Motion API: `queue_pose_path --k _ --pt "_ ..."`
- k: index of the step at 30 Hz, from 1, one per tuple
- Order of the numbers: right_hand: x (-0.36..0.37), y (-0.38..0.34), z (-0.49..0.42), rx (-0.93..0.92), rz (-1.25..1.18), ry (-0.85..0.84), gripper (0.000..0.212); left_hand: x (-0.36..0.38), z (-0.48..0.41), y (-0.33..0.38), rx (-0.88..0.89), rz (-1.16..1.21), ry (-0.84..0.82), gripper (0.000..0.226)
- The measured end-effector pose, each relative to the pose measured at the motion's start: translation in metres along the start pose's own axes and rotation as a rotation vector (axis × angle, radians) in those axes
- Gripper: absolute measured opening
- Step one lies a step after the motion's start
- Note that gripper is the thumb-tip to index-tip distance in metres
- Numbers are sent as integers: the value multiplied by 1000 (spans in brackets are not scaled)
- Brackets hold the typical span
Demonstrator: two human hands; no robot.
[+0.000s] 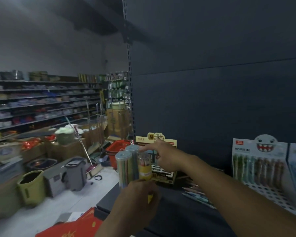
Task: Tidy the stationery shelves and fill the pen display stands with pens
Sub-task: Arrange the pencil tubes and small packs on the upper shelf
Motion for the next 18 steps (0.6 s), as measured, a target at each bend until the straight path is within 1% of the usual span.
queue_pose_path --k 2,5,6,9,12,14,18 --pt "-1 5 -2 -10 -11 32 84 2 -3 -4 3 9 6 13" --pt "-6 19 -1 -15 -64 109 51 5 -6 -8 7 6 23 13" --pt "-5 24 0 -11 -83 113 46 7 -7 -9 12 -2 30 13" --pt "-6 35 2 16 -146 155 46 11 -11 -9 27 -8 30 12" --pt "-6 37 3 27 -200 258 34 14 -12 -6 53 -6 37 12" --pt "-4 38 3 37 -246 294 28 14 -12 -5 66 1 43 10" --pt "-16 47 11 64 -274 342 27 16 -15 1 91 43 43 10"
Point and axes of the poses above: each hand's wrist, its own z-axis away from the middle knuckle, its own x-axis out of the palm, y = z × x, the point moved 5 cm from there along -z, towards the middle knuckle, and after that the axes turned 9 degrees about -y, right-handed, at the moved point
